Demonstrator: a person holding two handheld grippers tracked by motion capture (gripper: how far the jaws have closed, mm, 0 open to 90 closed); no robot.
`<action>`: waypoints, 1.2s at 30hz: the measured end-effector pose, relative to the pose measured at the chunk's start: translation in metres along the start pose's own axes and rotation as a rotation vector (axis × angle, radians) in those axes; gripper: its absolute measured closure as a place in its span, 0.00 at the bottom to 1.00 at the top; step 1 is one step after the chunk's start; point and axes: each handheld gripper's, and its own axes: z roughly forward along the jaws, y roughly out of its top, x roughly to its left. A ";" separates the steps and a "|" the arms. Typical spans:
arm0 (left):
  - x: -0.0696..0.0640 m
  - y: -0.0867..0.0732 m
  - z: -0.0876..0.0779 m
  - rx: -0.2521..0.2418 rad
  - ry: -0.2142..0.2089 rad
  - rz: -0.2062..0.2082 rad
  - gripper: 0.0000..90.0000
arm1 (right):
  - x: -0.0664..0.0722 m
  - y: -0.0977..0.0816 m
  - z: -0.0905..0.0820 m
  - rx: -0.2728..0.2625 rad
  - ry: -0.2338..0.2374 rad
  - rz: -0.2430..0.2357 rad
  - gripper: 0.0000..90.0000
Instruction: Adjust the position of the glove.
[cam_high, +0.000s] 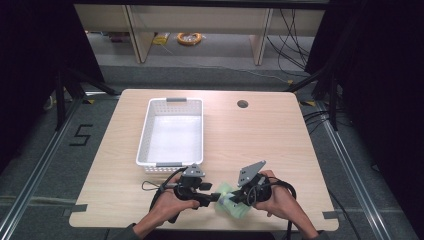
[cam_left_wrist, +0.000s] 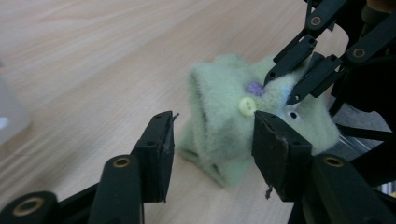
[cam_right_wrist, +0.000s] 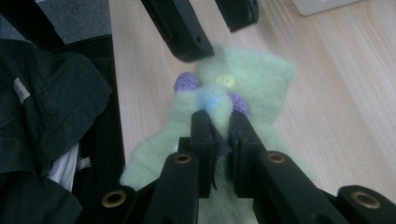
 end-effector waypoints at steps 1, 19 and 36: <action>-0.001 0.000 0.001 0.004 -0.010 -0.003 0.58 | 0.000 0.000 0.000 -0.004 0.003 -0.001 0.92; -0.013 -0.009 0.005 0.003 -0.068 -0.037 0.97 | -0.016 0.003 -0.006 0.044 0.021 -0.030 0.92; -0.011 -0.018 0.012 0.019 -0.062 -0.079 0.97 | -0.018 -0.008 -0.014 0.000 -0.152 0.197 0.61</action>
